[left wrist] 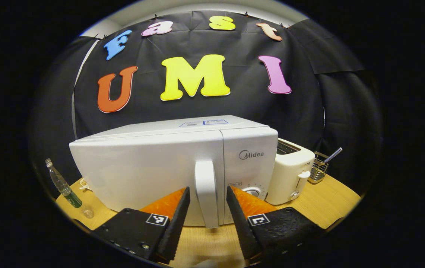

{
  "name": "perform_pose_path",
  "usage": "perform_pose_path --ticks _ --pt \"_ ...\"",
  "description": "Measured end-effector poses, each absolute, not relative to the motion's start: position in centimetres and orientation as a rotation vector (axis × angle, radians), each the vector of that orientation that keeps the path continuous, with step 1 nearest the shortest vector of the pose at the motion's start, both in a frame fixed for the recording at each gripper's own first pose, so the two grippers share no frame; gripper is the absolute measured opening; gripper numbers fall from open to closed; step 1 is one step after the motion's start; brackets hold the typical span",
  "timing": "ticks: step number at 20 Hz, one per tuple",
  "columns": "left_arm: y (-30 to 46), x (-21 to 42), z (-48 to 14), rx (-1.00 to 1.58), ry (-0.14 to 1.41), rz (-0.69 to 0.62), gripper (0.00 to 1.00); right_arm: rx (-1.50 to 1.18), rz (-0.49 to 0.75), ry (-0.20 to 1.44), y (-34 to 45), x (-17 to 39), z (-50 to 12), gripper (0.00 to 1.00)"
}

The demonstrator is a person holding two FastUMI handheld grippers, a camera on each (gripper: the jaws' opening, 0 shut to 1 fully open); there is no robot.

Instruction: Open the microwave oven with the left hand, put the food in, and close the microwave oven.

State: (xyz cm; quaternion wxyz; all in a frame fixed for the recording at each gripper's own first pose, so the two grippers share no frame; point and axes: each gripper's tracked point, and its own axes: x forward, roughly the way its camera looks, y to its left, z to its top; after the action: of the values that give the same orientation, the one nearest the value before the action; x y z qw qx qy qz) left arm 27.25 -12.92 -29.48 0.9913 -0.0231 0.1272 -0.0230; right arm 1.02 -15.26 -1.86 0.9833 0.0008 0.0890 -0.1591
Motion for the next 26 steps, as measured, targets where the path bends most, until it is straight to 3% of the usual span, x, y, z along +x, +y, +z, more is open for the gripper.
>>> perform_pose_path --ticks 1,2,3,4,5,6,7,10,11,12,15,16,18,19,20,21,22,25,26 --pt "-12.8 27.4 -29.7 -0.055 0.254 -0.033 0.51 -0.002 -0.317 0.177 -15.3 1.1 -1.8 1.00" --pt "-12.6 27.5 -29.6 -0.069 0.250 -0.031 0.32 -0.005 -0.316 0.178 -15.4 1.2 -1.9 0.91" --pt "-12.7 27.6 -29.5 -0.088 0.242 -0.036 0.29 -0.002 -0.310 0.181 -15.3 1.4 -2.0 0.91" --pt "-12.6 27.5 -29.5 -0.106 0.243 -0.039 0.29 0.002 -0.300 0.186 -15.0 1.6 -2.2 1.00" --pt "-12.6 27.6 -29.6 -0.108 0.241 -0.040 0.25 0.005 -0.290 0.190 -14.8 1.8 -2.2 1.00" --pt "-12.7 27.6 -29.6 -0.100 0.236 -0.036 0.37 0.009 -0.283 0.189 -14.7 1.9 -2.3 1.00" --pt "-12.5 27.7 -29.7 -0.088 0.238 -0.028 0.20 0.012 -0.278 0.187 -14.6 2.1 -2.3 1.00" --pt "-12.6 27.4 -29.7 -0.099 0.249 -0.038 0.12 0.015 -0.263 0.186 -14.3 2.3 -2.3 1.00" --pt "-12.5 27.4 -29.6 -0.094 0.247 -0.042 0.12 0.015 -0.257 0.184 -14.1 2.3 -2.3 1.00" --pt "-12.5 27.3 -29.7 -0.087 0.254 -0.049 0.12 0.012 -0.256 0.183 -14.1 2.4 -2.3 0.91" --pt "-12.5 26.9 -29.9 -0.084 0.271 -0.067 0.12 0.012 -0.240 0.181 -13.6 2.5 -2.1 0.91" --pt "-12.4 25.8 -29.7 -0.085 0.270 -0.062 0.12 0.015 -0.234 0.183 -13.5 2.5 -2.3 1.00" --pt "-11.7 23.0 -30.1 -0.046 0.247 -0.065 0.12 0.007 -0.217 0.185 -13.0 2.8 -2.6 1.00" --pt "-11.2 21.1 -30.1 -0.030 0.241 -0.063 0.13 -0.002 -0.203 0.189 -12.5 3.1 -2.8 0.92" --pt "-10.7 19.7 -30.0 -0.017 0.228 -0.069 0.13 -0.010 -0.180 0.200 -11.7 3.4 -3.3 1.00" --pt "-9.9 17.8 -30.3 -0.011 0.249 -0.077 0.13 -0.015 -0.149 0.207 -10.7 3.9 -3.6 0.91" --pt "-9.2 16.3 -30.5 -0.004 0.265 -0.092 0.14 -0.015 -0.117 0.211 -9.6 4.4 -3.7 1.00" --pt "-6.4 12.1 -30.5 -0.002 0.302 -0.081 0.17 0.015 -0.010 0.217 -5.9 6.2 -3.8 1.00" --pt "-5.4 11.0 -30.6 -0.003 0.317 -0.067 0.17 0.025 0.023 0.217 -4.7 6.6 -4.0 0.92"
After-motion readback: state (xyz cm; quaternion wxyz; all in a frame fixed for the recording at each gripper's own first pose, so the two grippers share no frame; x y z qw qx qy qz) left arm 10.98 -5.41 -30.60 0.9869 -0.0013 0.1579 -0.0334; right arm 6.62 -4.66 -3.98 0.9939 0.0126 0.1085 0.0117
